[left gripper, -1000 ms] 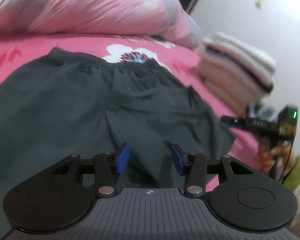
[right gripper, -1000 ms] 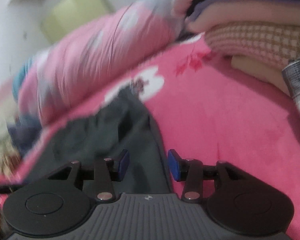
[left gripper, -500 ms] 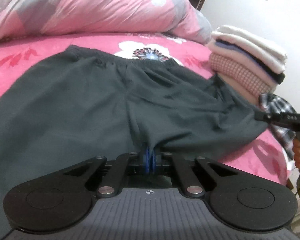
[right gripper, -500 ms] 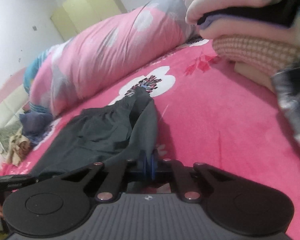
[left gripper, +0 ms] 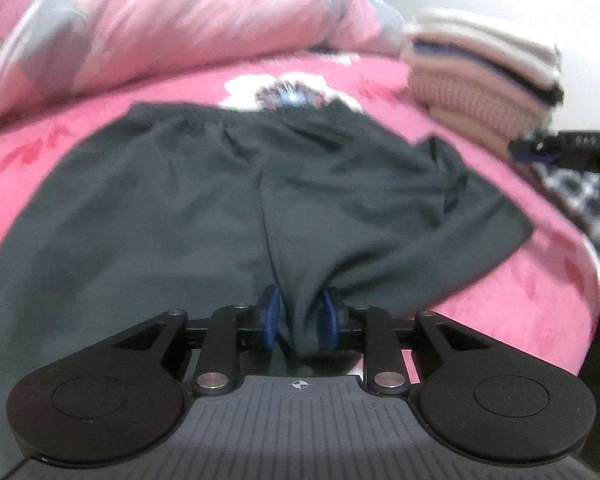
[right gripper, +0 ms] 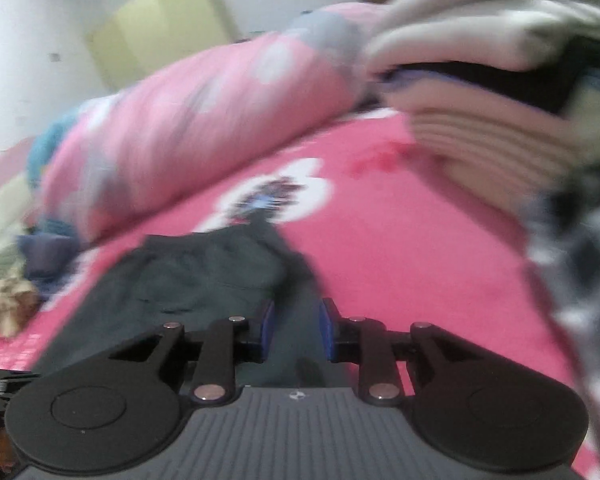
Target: Fold clothes
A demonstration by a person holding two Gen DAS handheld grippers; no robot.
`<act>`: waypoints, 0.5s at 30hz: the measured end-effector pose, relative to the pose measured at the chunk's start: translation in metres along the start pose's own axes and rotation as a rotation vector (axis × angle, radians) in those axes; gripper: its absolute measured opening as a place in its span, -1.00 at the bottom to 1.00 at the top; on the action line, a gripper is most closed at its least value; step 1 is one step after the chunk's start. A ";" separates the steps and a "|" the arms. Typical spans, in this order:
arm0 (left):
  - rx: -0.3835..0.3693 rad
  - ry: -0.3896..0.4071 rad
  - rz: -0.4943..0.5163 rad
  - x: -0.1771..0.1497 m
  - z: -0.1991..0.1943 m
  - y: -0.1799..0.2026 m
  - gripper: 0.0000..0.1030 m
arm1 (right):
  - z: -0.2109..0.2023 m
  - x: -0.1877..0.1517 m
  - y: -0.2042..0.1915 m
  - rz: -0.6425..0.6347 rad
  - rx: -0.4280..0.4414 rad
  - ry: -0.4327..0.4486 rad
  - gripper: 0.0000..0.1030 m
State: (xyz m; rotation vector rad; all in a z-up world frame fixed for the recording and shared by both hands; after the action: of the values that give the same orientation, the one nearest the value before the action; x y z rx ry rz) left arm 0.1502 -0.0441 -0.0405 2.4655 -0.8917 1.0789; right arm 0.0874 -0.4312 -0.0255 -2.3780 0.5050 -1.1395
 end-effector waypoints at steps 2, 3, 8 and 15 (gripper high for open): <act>-0.003 0.043 -0.041 0.007 -0.009 -0.004 -0.47 | 0.014 0.005 -0.009 0.010 0.046 -0.042 -0.47; -0.006 0.059 -0.057 0.012 -0.010 -0.006 -0.44 | 0.024 0.008 -0.011 0.010 0.045 -0.062 -0.46; 0.049 0.055 -0.063 0.038 0.020 -0.014 -0.33 | 0.072 0.024 -0.005 0.061 -0.018 -0.153 -0.45; 0.070 -0.040 -0.161 0.062 0.086 -0.035 -0.31 | 0.092 0.026 0.007 0.114 -0.021 -0.212 -0.48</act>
State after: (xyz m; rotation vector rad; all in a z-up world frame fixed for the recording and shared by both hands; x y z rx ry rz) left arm 0.2530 -0.0861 -0.0531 2.5736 -0.6630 1.0243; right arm 0.1755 -0.4281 -0.0642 -2.4182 0.5734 -0.8254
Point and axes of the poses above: each gripper's, at about its wrist camera, not at the fingertips, and z roughly the way its jaws point, y to its right, x to its top, the point moved 2 cm from there along z, roughly the way its jaws point, and after that the axes turned 11 degrees about z, right-handed, at the moved point
